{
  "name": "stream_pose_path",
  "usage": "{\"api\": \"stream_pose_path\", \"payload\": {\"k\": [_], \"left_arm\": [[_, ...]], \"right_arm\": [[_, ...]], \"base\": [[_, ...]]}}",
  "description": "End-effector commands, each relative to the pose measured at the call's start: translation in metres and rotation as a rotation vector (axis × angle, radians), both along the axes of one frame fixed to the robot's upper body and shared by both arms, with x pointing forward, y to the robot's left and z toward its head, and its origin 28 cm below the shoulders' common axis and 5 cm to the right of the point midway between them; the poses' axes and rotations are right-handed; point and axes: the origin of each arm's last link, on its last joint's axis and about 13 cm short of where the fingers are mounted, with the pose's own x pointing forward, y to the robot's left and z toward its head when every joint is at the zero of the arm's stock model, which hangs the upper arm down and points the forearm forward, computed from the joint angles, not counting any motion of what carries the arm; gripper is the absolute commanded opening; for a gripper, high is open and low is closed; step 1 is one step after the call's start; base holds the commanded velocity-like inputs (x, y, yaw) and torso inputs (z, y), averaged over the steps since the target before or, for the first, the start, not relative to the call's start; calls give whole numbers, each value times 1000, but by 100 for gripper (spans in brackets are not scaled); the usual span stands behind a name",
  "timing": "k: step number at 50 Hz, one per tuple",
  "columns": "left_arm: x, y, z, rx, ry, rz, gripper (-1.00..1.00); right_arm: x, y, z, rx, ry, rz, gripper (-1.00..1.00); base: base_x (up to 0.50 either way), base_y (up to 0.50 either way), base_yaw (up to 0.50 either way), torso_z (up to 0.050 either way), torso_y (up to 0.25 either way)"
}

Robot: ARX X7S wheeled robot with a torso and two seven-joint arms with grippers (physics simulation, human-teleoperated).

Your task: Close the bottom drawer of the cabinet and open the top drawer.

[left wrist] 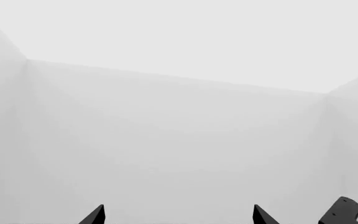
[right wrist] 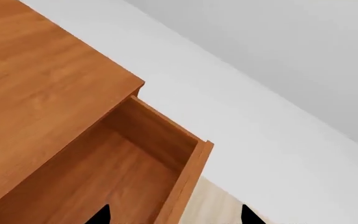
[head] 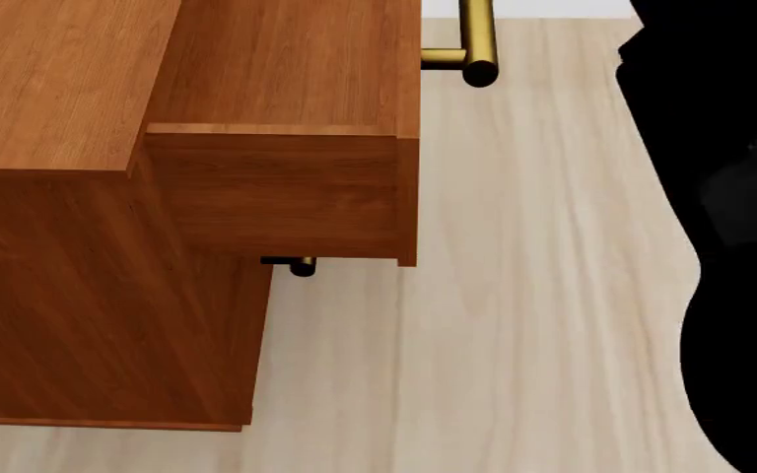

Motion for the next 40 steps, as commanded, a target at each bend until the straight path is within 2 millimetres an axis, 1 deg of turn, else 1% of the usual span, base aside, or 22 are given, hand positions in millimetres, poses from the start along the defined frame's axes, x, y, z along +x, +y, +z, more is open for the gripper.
{"api": "stream_pose_path", "payload": {"k": [1,22,40], "left_arm": [[3,-1,-2,0,7,-4,100],[6,1,-4,-2,13,0,100],[6,4,-6,-9,15,8,100]], "right_arm": [[7,7,4,-94,18,3,100],[15,16,-22,-221,105,29,100],[19,10,-33,-334,165,-28,100]], "base": [[0,0,0,0,0],[0,0,0,0,0],[0,0,0,0,0]]}}
